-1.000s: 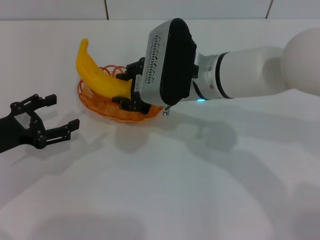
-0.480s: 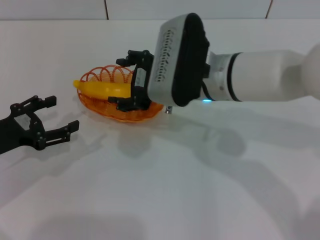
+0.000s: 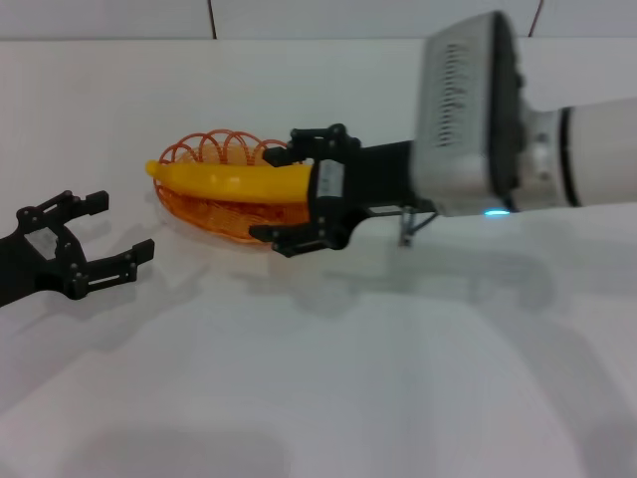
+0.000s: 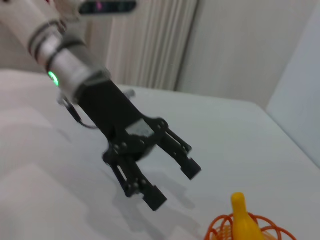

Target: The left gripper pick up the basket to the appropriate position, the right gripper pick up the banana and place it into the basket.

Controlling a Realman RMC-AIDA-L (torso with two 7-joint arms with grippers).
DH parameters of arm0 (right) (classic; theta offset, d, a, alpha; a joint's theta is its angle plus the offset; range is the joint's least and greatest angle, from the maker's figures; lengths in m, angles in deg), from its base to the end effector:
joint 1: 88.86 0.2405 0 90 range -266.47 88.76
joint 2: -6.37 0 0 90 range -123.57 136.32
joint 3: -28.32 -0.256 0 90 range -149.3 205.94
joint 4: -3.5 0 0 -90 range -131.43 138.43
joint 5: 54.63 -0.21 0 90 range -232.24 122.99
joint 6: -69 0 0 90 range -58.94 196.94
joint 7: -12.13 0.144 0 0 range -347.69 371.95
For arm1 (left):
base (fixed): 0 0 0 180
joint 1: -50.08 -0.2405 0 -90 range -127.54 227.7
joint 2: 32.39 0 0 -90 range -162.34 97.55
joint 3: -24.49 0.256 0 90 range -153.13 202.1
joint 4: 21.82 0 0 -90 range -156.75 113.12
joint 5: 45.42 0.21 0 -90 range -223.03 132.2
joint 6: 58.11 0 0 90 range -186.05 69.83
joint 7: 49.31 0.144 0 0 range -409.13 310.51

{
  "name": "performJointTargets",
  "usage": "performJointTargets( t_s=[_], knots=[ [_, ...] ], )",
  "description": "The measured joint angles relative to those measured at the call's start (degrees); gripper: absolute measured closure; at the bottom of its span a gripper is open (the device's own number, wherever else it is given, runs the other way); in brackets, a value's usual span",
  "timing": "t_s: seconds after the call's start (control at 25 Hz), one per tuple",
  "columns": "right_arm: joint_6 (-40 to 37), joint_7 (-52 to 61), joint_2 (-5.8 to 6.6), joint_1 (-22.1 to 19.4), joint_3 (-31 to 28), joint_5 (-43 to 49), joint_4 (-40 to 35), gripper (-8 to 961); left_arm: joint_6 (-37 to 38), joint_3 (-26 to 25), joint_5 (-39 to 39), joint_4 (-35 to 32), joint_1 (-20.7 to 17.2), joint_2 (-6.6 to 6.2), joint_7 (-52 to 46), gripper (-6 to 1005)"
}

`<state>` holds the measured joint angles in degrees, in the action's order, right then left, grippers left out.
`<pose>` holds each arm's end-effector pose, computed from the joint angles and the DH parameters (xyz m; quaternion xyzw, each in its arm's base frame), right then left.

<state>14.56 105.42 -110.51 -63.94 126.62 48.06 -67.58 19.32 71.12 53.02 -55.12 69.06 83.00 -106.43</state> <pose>0.1361 0.3391 -0.0649 -0.9808 -0.0271 0.1071 0.1605 -0.3335 0.3043 0.0196 -0.9206 -0.1593 -0.2016 0.2939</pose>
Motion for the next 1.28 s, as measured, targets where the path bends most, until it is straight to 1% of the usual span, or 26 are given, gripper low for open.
performJointTargets(
  t_s=[0.12,0.24,0.52,0.68,1.0,1.28],
  knots=[
    [-5.3,-3.7,0.00,-0.7,-4.8,-3.6,2.5,127,0.0,-0.1,0.0,0.0,0.0,0.01,0.0,92],
    [-8.1,-7.0,0.01,-1.0,-9.2,-5.9,6.6,129,0.0,-0.2,-0.1,0.0,0.0,0.07,0.2,92],
    [-8.6,-13.7,-0.01,-0.1,-16.4,-8.6,17.9,128,0.0,-0.1,-0.3,0.0,0.1,0.15,0.5,92],
    [-8.6,-15.6,0.02,1.2,-18.5,-8.6,23.4,128,0.1,-0.1,-0.5,0.0,0.1,0.32,0.9,92],
    [-9.1,-16.3,0.30,0.1,-19.0,-8.4,25.8,128,0.3,-0.1,-0.5,0.0,0.0,0.59,1.2,92],
    [-10.8,-16.3,0.34,-0.5,-21.3,-7.8,26.8,128,0.2,-0.1,-0.5,0.0,0.1,0.79,1.6,92]
  ],
)
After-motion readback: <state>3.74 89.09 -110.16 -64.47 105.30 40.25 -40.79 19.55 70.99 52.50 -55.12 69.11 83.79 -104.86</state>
